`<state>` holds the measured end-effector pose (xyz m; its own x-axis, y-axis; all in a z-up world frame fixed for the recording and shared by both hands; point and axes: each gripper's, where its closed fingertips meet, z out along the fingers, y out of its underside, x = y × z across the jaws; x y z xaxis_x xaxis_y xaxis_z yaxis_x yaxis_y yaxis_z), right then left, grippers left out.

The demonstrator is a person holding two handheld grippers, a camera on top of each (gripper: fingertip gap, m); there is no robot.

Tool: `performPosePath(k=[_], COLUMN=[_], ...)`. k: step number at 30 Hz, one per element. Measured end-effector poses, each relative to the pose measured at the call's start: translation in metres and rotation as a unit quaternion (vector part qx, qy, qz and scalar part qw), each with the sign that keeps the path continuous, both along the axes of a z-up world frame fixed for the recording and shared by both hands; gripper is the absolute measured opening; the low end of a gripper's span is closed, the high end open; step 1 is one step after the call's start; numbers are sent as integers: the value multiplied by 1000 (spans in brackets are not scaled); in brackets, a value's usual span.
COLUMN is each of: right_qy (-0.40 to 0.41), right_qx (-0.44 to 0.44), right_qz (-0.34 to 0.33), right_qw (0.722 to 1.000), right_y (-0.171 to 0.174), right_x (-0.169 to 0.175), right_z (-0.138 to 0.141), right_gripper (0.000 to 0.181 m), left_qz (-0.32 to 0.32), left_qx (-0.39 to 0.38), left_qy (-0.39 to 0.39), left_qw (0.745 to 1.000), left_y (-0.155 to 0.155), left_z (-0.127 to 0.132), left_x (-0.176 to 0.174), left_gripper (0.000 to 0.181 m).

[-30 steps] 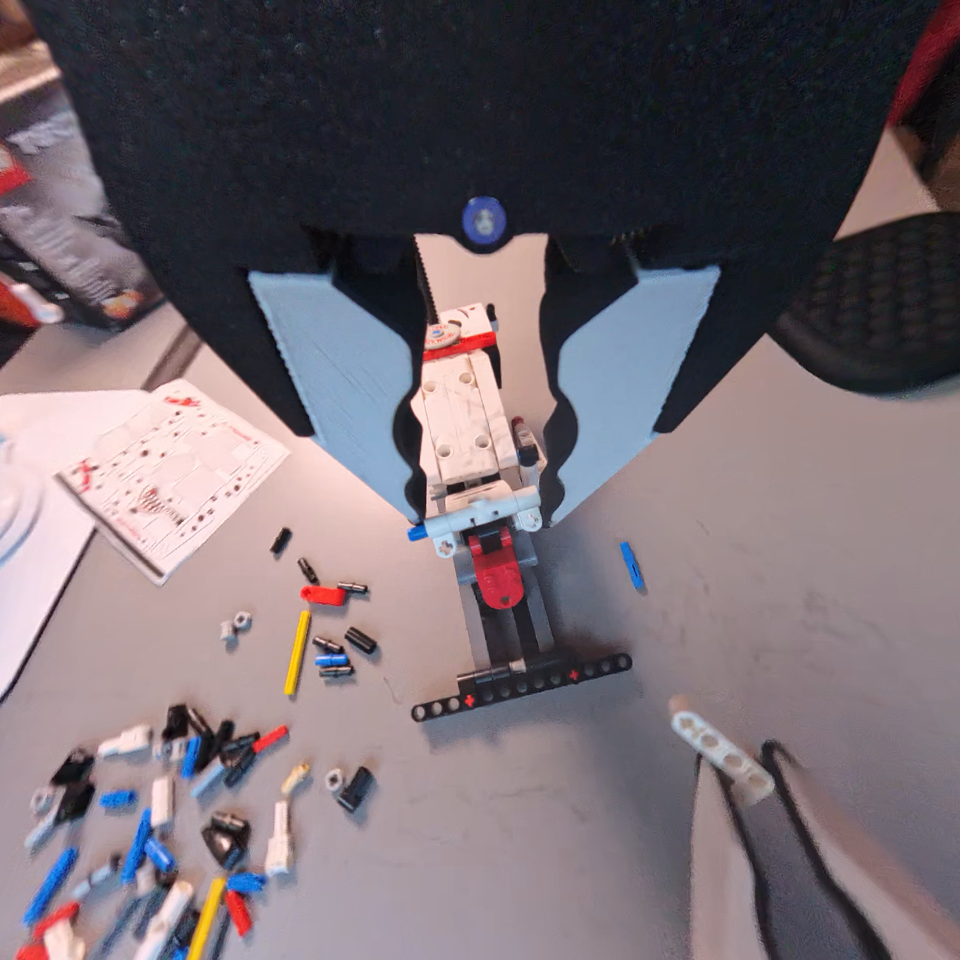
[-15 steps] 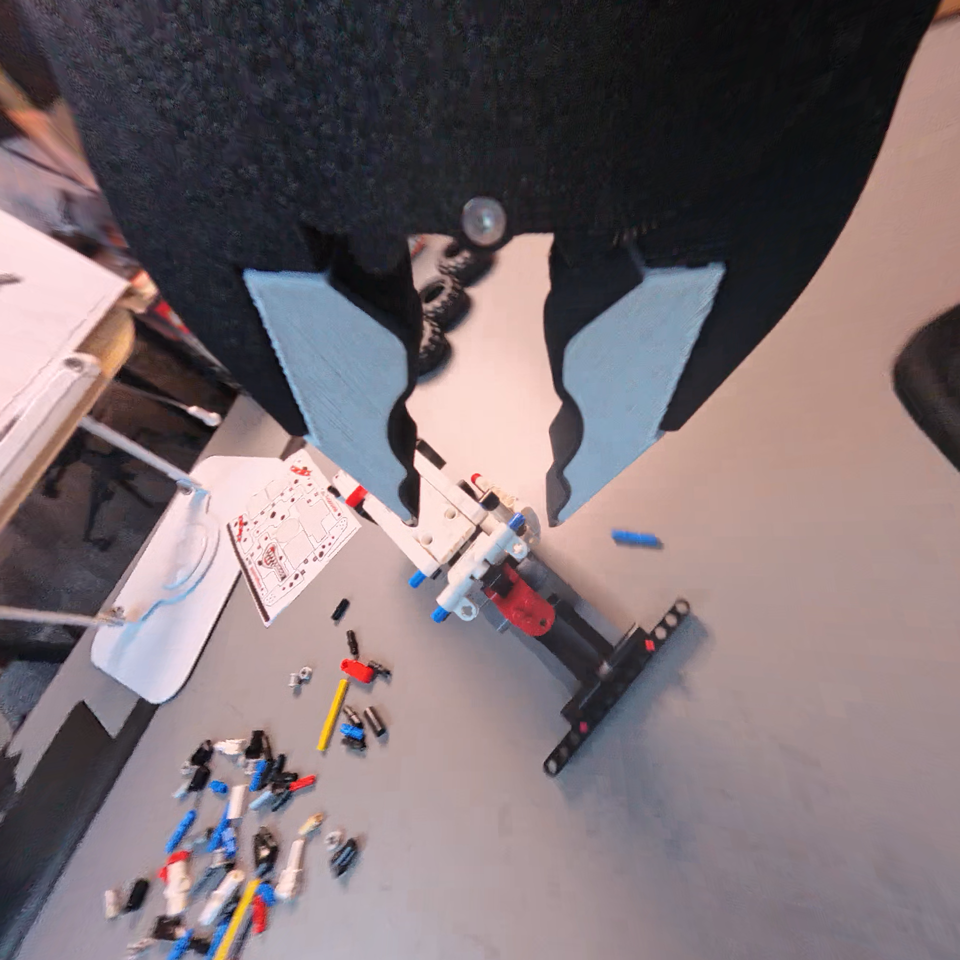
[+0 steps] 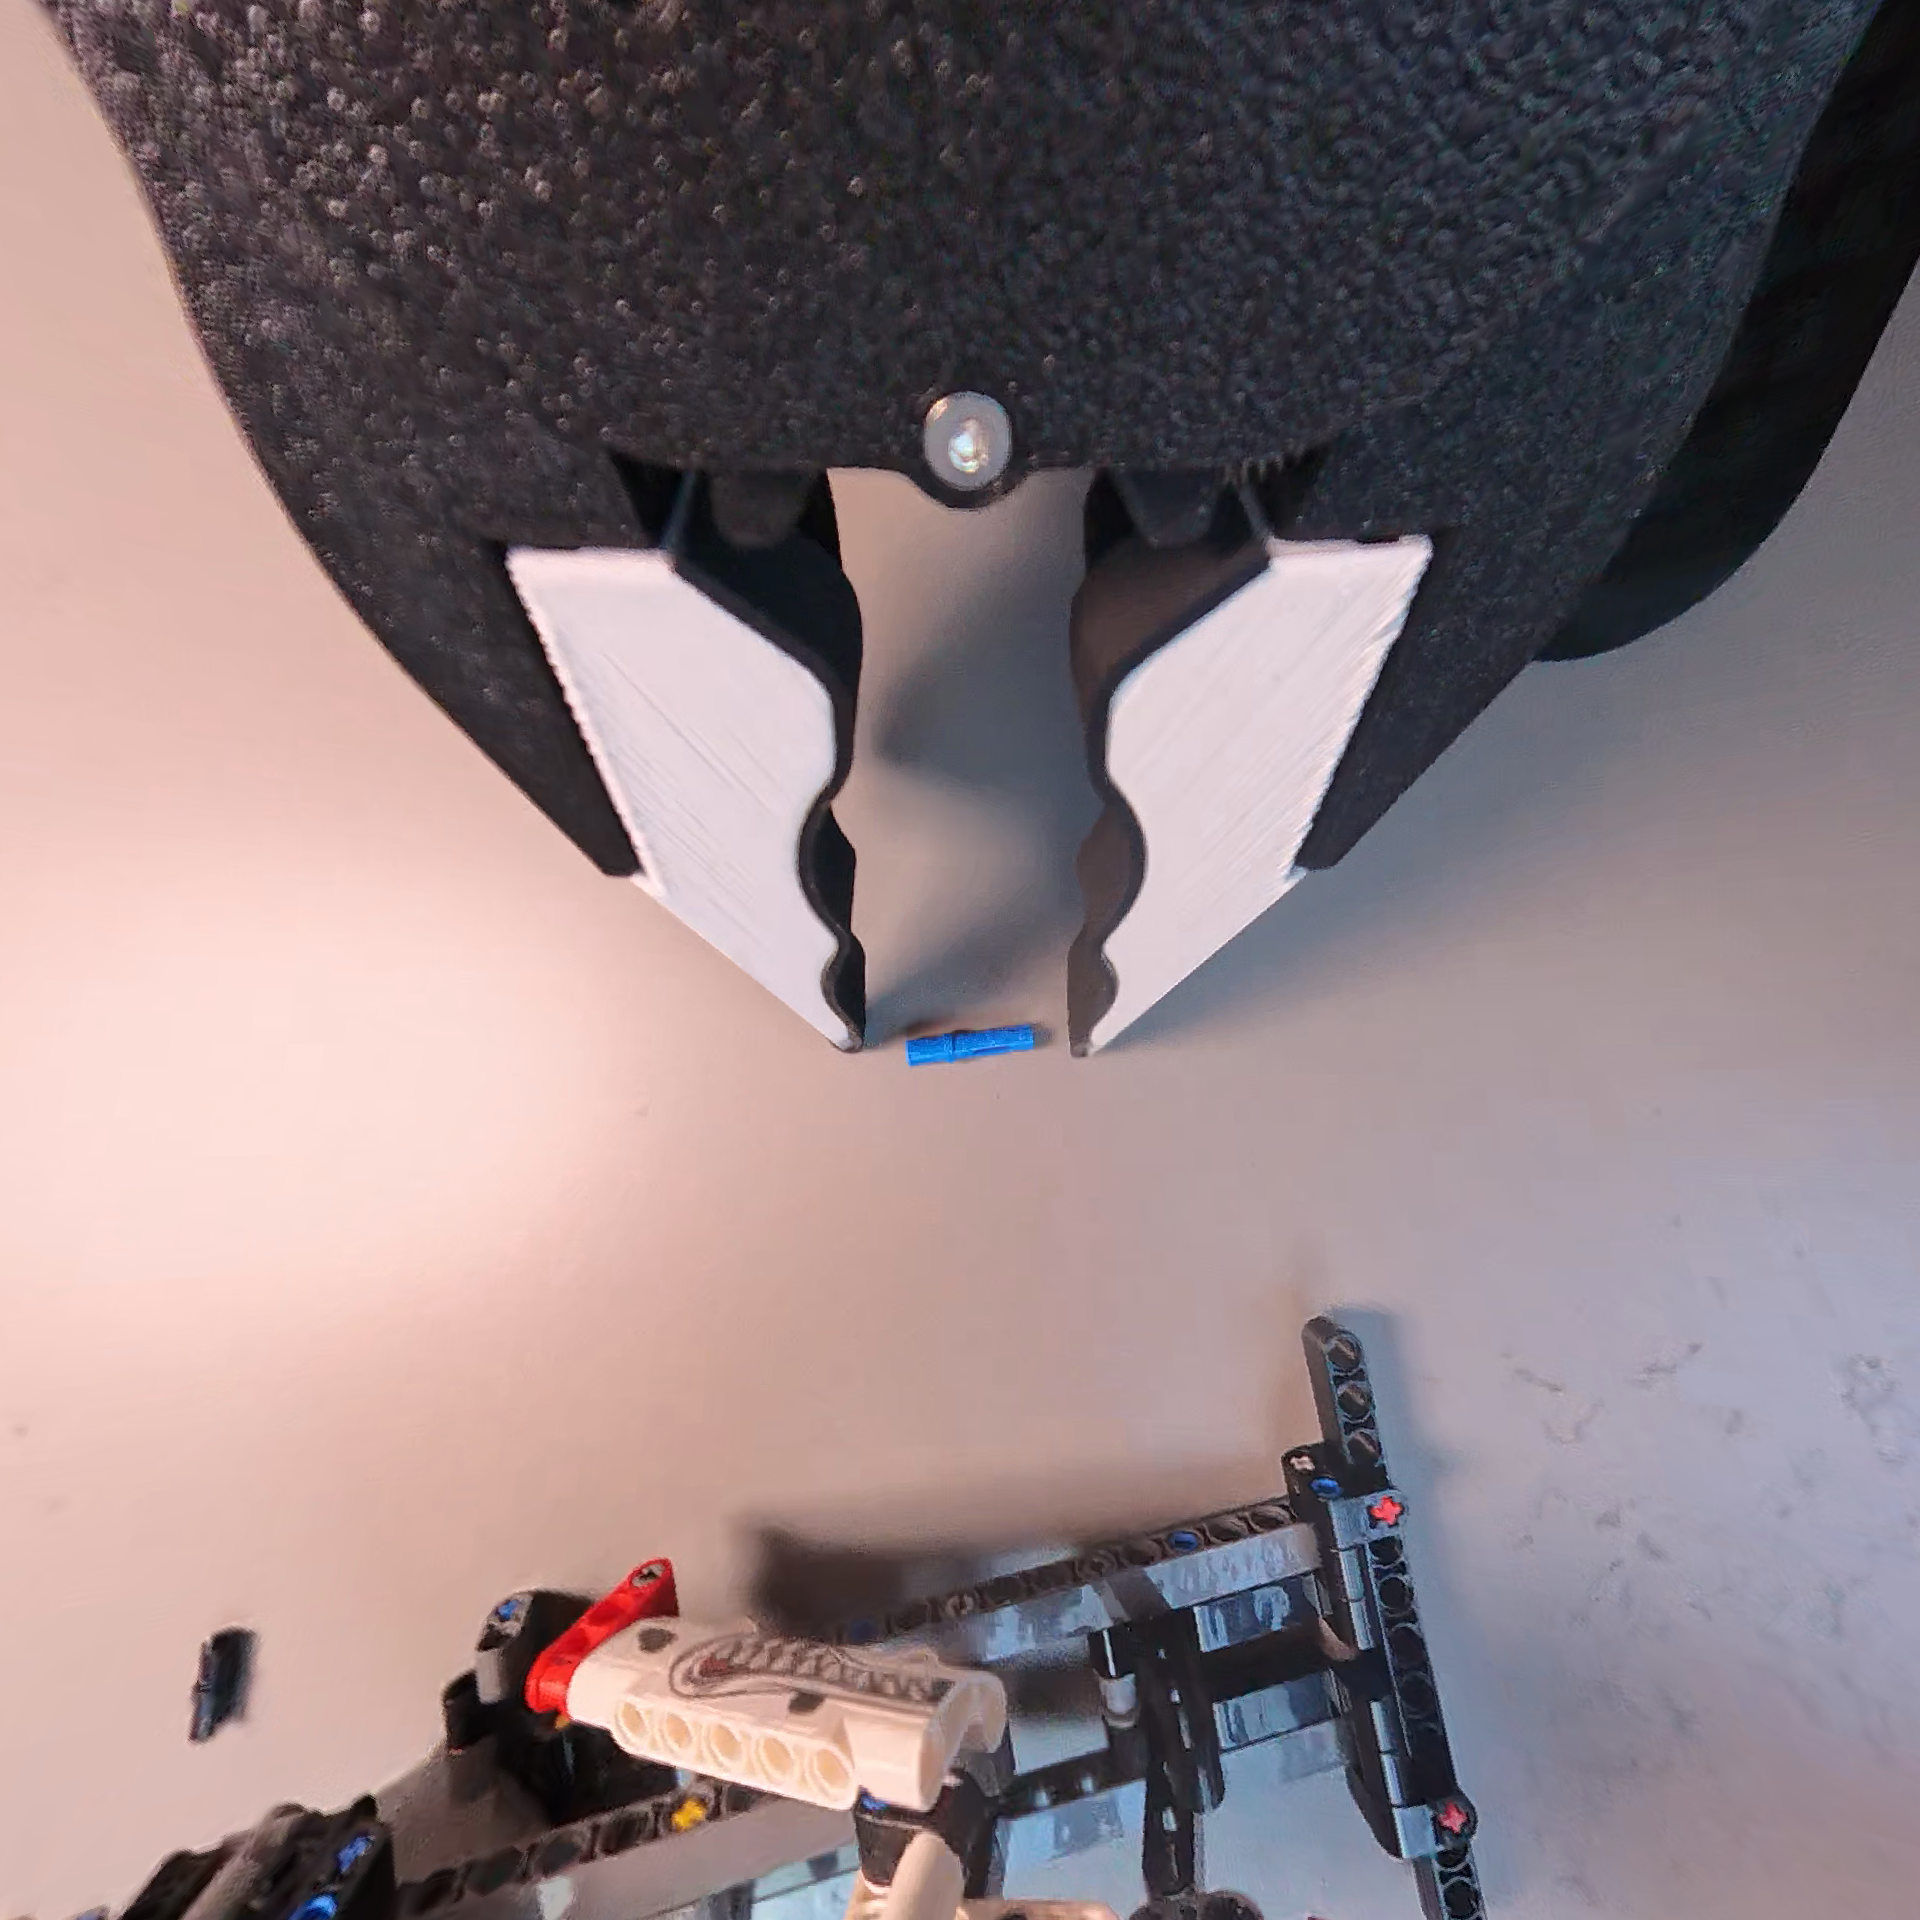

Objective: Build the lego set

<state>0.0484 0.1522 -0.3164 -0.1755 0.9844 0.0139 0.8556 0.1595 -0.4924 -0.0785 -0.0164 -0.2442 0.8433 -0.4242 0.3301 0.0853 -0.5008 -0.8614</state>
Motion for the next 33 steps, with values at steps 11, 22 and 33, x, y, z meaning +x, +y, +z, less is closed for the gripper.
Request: performPosePath(k=[11,22,33], right_qy=[33,19,2], right_qx=[-6,-48,155], right_qz=[-64,-119,19], right_qw=[997,992,988], right_y=[2,12,105], right_x=[4,-7,-17], right_z=[1,1,4], right_gripper=[7,10,4], left_qz=[-5,-7,-4], left_qx=[-22,-29,-31], left_qy=[-3,-4,-7], left_qw=[1000,1000,999], left_y=[2,2,2], left_z=[-14,-17,-18], left_x=[3,2,1], left_gripper=[12,12,12])
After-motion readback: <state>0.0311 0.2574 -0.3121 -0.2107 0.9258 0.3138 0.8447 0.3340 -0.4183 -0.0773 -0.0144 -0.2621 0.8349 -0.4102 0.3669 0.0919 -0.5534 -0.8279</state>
